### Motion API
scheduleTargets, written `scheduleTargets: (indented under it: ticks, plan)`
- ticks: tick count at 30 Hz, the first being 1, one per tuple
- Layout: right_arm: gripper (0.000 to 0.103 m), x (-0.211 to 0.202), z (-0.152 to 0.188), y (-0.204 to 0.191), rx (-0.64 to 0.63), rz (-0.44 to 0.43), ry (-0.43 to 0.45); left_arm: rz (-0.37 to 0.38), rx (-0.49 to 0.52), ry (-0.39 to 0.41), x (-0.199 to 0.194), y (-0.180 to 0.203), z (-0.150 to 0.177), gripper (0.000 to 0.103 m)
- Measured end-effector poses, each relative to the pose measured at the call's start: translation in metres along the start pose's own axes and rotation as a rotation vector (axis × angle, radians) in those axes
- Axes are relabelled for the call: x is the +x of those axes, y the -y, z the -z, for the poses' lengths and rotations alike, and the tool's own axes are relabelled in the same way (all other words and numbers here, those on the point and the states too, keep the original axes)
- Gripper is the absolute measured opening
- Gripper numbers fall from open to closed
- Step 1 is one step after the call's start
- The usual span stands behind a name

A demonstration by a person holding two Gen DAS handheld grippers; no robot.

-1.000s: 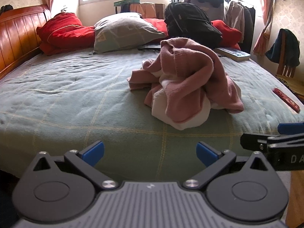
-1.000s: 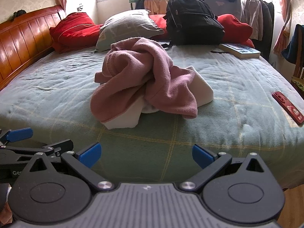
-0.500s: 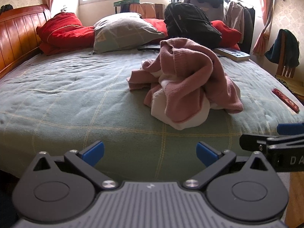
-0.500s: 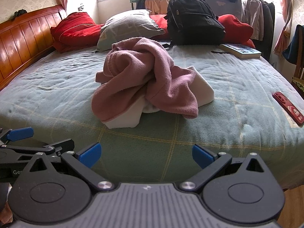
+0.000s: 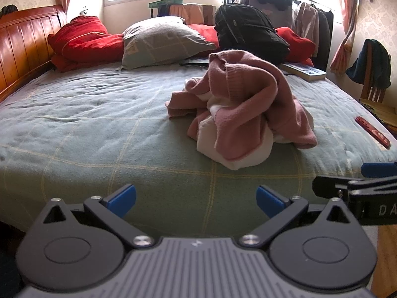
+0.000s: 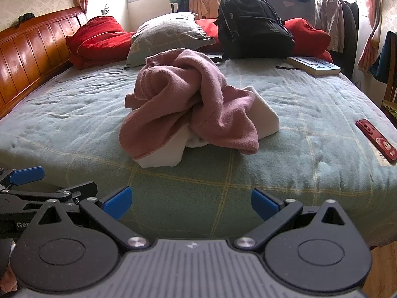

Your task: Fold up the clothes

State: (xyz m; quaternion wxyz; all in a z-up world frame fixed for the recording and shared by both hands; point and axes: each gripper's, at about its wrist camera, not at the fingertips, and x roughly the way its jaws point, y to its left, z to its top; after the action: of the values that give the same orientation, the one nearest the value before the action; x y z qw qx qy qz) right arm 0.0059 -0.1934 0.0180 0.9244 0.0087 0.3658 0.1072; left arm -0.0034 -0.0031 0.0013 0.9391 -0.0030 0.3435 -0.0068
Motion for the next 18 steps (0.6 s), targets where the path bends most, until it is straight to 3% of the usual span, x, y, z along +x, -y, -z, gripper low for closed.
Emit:
scheduleTargets:
  ticks: [18]
  plan:
    - [0.103,0.0028,-0.0009,0.0006,0.005,-0.014,-0.003,-0.003,0.006,0.002,0.0041,0.0002,-0.0003,0.102]
